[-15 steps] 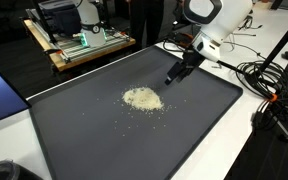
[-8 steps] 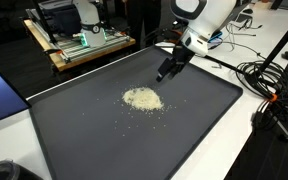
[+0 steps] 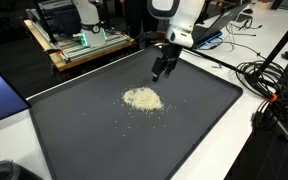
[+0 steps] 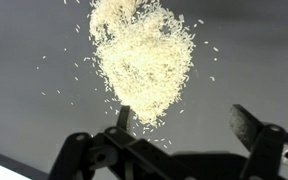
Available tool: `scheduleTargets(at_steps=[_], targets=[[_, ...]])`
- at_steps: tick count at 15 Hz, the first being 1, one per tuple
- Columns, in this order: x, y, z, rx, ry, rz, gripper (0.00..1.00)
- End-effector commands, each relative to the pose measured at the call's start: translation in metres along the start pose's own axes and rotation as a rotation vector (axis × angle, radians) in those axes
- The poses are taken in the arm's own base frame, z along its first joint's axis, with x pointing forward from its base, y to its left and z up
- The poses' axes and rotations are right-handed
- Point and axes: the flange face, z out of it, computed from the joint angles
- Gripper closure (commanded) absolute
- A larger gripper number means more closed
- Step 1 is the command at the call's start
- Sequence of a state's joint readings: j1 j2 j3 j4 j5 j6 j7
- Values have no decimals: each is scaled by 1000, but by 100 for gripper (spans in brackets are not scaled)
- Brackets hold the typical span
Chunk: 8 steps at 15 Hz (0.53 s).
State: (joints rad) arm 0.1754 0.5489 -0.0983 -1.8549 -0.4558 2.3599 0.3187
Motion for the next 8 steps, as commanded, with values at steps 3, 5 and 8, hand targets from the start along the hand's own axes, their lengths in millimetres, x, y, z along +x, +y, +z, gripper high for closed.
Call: scheduleTargets(at_steps=[3,5,8], targets=[[-79,22,2,70,140,4,0],[-108,34,5,103,187,20,0],[-144,54,8,157,254,65,0]])
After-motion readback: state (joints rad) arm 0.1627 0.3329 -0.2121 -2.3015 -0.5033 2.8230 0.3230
